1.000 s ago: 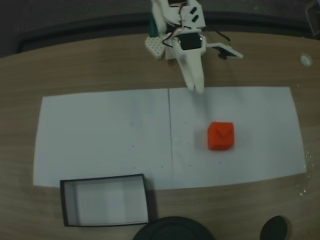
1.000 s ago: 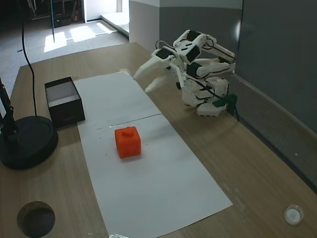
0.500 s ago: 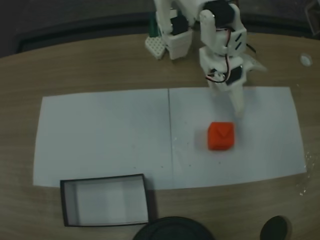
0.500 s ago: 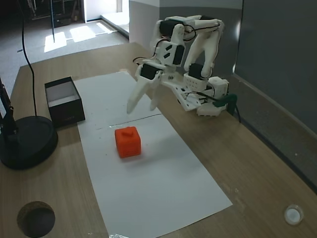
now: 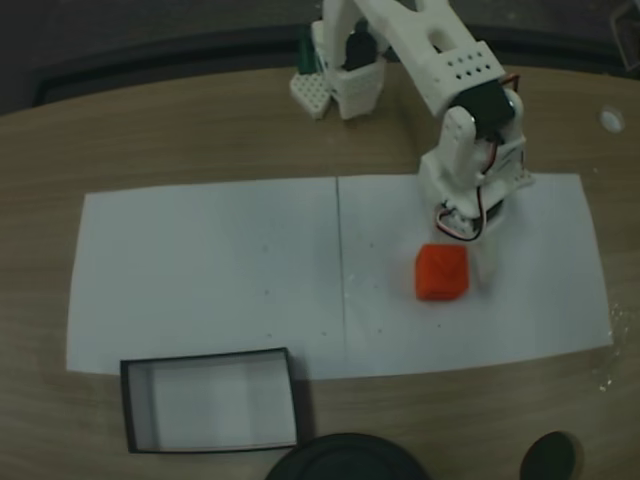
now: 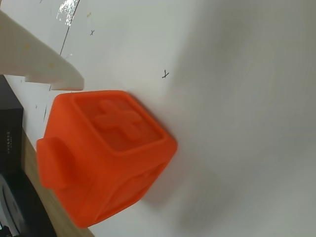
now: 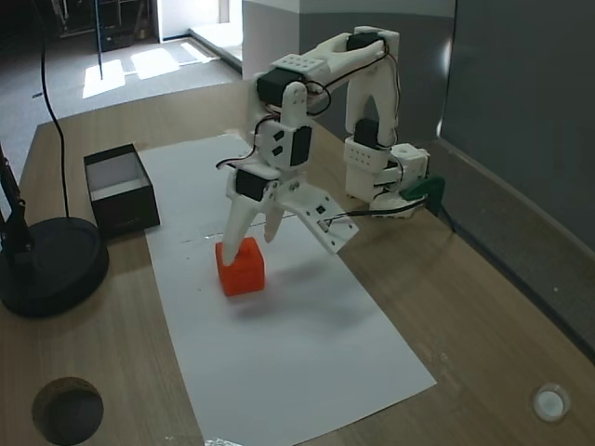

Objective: Grab a orange square and put it in the box.

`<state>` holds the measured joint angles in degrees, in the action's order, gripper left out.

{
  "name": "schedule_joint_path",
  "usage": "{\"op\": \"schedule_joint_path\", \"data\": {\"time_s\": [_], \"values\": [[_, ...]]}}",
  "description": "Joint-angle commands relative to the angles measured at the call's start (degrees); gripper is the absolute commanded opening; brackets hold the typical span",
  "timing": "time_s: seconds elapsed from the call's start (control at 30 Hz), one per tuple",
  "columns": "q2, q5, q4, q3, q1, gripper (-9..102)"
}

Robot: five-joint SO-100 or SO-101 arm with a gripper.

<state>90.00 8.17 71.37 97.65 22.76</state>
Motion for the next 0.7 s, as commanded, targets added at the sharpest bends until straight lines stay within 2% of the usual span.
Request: {"op": "schedule_joint_path", "data": {"time_s": [0.0, 0.33, 0.4, 0.57, 0.67], "values": [[-0.88, 0.26, -1.76, -2.64, -0.44, 36], [-6.42, 4.31, -5.27, -2.72, -1.85, 35], [-6.33, 4.39, -5.27, -2.72, -2.9, 30], [-6.15, 5.36, -5.36, -2.81, -6.15, 12], [-6.15, 5.45, -5.1, -3.43, -6.77, 9]]}}
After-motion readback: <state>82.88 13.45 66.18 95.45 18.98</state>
